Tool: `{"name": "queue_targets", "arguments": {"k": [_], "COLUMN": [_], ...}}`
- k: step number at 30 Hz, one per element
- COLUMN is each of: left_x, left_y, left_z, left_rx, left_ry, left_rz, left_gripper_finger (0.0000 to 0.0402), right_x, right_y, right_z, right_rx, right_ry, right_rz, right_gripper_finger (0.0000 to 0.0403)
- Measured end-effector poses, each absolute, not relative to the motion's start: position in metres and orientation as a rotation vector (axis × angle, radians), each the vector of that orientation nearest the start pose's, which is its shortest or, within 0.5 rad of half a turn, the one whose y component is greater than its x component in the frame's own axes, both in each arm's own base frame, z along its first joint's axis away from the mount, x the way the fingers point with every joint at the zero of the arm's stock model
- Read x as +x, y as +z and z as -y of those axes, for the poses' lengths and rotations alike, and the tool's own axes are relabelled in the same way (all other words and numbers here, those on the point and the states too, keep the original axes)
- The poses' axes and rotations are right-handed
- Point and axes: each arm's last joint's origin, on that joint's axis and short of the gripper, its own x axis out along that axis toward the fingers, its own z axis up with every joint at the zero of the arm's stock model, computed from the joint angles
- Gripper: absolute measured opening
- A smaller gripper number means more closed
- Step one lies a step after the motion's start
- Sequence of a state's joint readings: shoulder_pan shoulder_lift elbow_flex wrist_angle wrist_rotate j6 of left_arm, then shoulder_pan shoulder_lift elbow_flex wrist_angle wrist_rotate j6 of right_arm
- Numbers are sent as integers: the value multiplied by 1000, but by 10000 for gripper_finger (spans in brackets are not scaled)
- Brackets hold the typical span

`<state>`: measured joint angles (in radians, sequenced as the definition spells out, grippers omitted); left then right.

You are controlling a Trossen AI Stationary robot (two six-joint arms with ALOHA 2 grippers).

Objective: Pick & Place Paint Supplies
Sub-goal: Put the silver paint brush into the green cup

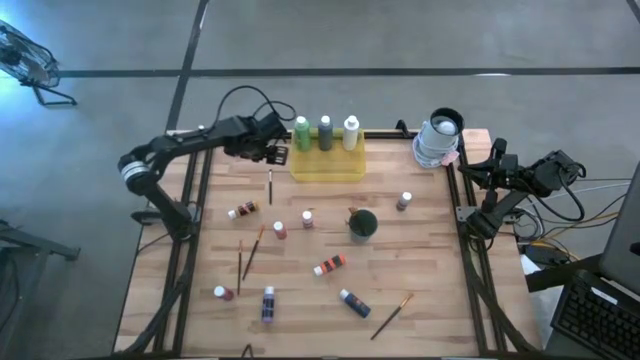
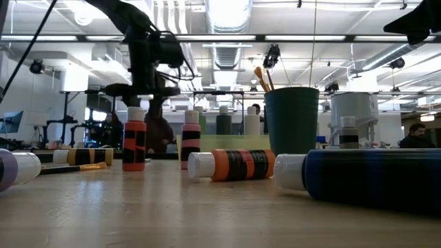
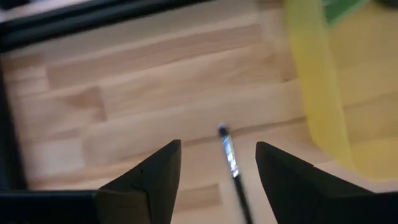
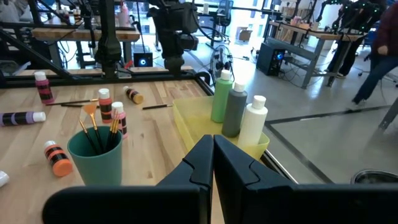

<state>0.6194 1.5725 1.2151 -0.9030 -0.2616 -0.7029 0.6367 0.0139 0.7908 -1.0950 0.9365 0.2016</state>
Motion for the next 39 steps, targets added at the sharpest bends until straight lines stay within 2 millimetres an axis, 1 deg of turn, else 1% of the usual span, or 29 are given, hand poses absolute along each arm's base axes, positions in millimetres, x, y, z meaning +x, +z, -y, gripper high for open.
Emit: {"name": "queue_targets", "arguments": {"k": [3, 6, 12, 19, 23, 26, 34, 39], "left_x": [244, 243, 234, 232, 233, 234, 242, 245], "left_y": [239, 224, 198, 184, 179, 174, 153, 146], "left_z": [-182, -181, -174, -172, -173, -176, -182, -184], "left_rx": [-786, -848, -939, -984, -972, -945, -943, -932], "left_ry": [1138, 1083, 1119, 1115, 1132, 1167, 1185, 1202], "left_rz": [-912, -902, -924, -870, -857, -857, -896, -905], "left_gripper_finger": [211, 210, 209, 209, 209, 209, 209, 209], "right_x": [-11, -11, -11, -11, -11, -11, -11, -11], "right_y": [295, 295, 295, 295, 295, 295, 295, 295], "right_z": [37, 37, 37, 37, 37, 37, 37, 37], "right_rx": [-27, -27, -27, -27, -27, -27, -27, -27], "right_ry": [-318, -318, -318, -318, -318, -318, -318, -318], "right_rz": [-194, -194, -194, -194, -194, -194, -194, -194], "right_gripper_finger": [8, 8, 8, 8, 8, 8, 8, 8]}}
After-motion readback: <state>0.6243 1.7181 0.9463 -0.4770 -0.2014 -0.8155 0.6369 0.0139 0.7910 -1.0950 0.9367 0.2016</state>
